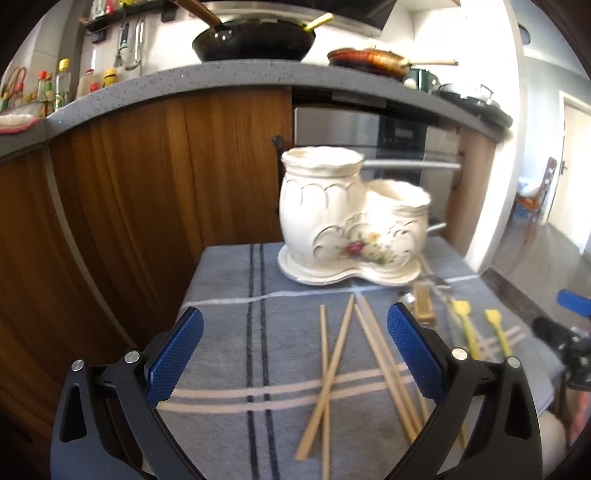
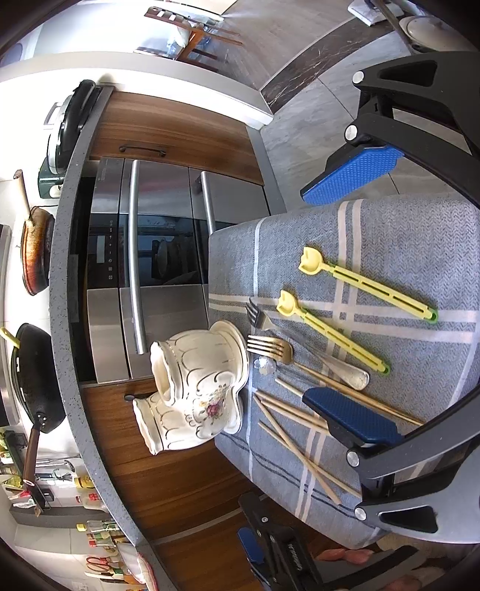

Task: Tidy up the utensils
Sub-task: 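Grasp a yellow plastic utensil with the right tool while the left tool grasps a chopstick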

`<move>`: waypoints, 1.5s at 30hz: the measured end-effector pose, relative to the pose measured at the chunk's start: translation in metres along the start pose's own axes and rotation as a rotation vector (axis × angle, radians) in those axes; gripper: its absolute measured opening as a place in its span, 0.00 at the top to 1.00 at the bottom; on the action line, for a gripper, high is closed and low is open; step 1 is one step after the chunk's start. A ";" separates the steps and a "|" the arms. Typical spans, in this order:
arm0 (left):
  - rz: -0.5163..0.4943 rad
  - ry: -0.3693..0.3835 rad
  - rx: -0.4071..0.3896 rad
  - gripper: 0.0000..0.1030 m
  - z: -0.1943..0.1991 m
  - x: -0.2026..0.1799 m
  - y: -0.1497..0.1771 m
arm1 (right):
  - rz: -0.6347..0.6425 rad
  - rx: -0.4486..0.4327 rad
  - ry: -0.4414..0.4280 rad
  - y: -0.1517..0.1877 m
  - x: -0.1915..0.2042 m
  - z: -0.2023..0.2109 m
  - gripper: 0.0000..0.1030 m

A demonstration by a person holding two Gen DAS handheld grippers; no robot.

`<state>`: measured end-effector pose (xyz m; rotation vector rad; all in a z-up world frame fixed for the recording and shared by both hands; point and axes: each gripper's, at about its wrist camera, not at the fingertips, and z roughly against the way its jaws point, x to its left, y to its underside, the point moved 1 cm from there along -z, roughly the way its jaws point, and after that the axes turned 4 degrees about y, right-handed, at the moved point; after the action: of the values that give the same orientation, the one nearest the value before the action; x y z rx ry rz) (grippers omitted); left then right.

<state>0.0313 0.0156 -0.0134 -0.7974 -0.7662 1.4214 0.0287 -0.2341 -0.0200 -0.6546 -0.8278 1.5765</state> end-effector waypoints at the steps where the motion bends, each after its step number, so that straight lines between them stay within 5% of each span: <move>1: -0.008 -0.006 0.009 0.04 -0.003 0.001 -0.001 | -0.002 0.006 0.000 0.000 -0.002 -0.002 0.05; 8: -0.089 -0.018 0.043 0.04 -0.019 0.002 -0.001 | -0.025 0.100 0.016 0.006 -0.018 -0.032 0.07; 18: -0.196 0.187 0.195 0.07 -0.042 -0.016 0.007 | -0.021 0.257 -0.018 0.017 -0.013 -0.060 0.53; 20: -0.248 0.191 0.214 0.18 -0.052 -0.024 0.009 | -0.016 0.276 -0.019 0.018 -0.012 -0.062 0.58; 22: -0.257 0.219 0.263 0.43 -0.065 -0.027 0.009 | -0.011 0.293 -0.022 0.019 -0.011 -0.064 0.61; 28: -0.262 0.252 0.330 0.72 -0.087 -0.030 0.011 | -0.008 0.328 -0.023 0.020 -0.011 -0.069 0.66; 40: -0.296 0.260 0.385 0.81 -0.097 -0.039 0.022 | -0.028 0.348 -0.049 0.015 -0.013 -0.073 0.72; 45: -0.287 0.243 0.350 0.92 -0.100 -0.038 0.024 | -0.075 0.340 -0.047 0.014 -0.019 -0.077 0.86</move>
<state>0.1022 -0.0241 -0.0862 -0.5493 -0.4095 1.1332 0.0848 -0.2424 -0.0771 -0.3393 -0.5908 1.6200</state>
